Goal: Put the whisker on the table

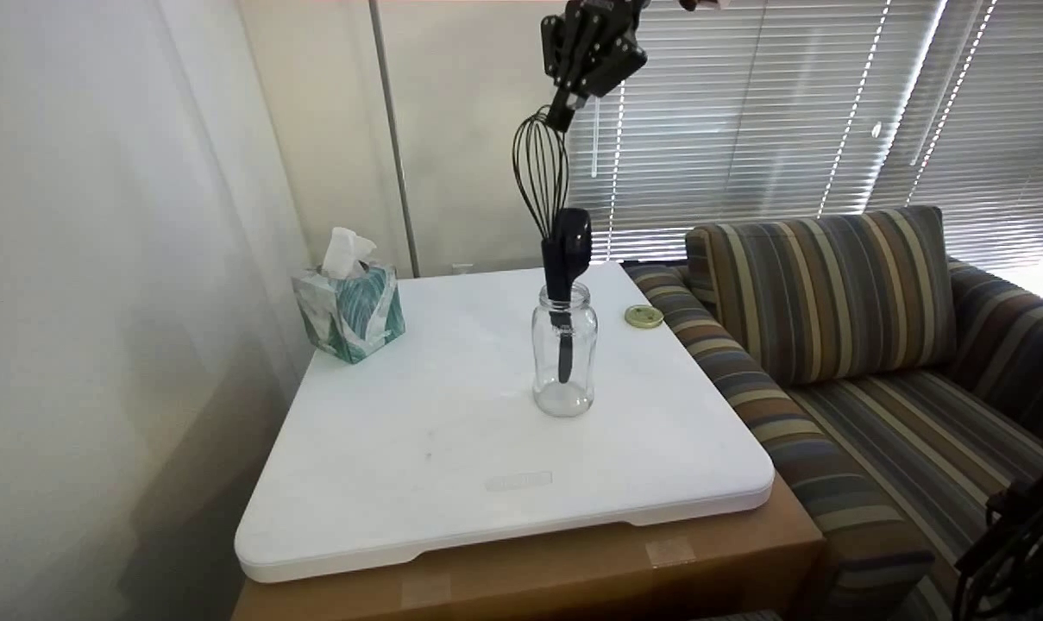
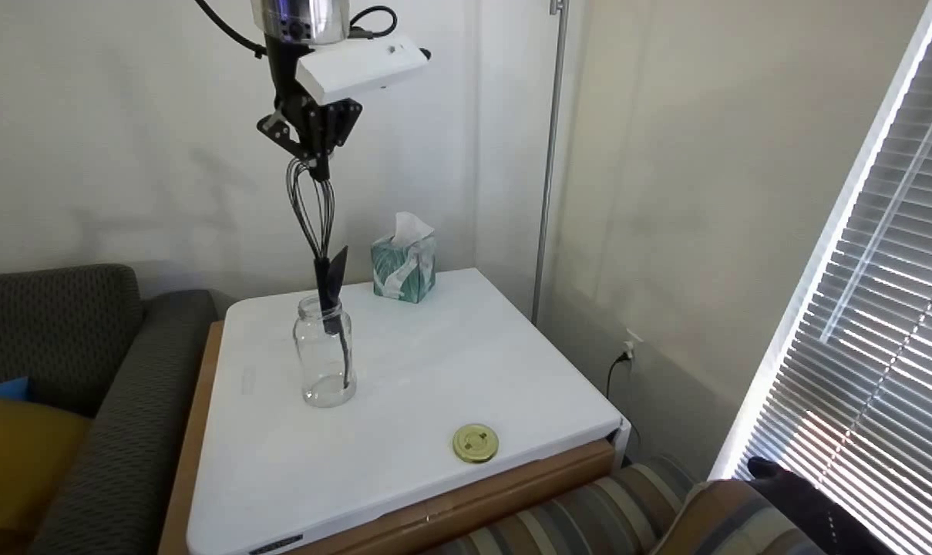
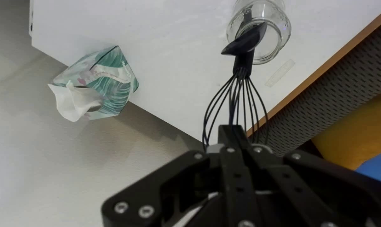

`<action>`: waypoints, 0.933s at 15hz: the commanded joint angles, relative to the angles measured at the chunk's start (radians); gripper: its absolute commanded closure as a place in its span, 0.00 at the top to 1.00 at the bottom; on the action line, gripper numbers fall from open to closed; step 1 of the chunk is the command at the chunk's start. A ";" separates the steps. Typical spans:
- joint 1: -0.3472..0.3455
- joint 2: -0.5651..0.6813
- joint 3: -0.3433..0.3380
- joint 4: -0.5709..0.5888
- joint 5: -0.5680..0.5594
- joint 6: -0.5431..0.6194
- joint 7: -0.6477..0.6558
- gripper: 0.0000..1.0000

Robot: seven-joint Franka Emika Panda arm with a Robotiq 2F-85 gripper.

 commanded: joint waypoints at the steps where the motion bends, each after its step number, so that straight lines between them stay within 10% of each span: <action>1: 0.027 -0.058 -0.023 0.010 -0.046 -0.027 0.027 0.00; 14: 0.127 -0.226 -0.038 -0.004 -0.340 -0.102 0.222 0.00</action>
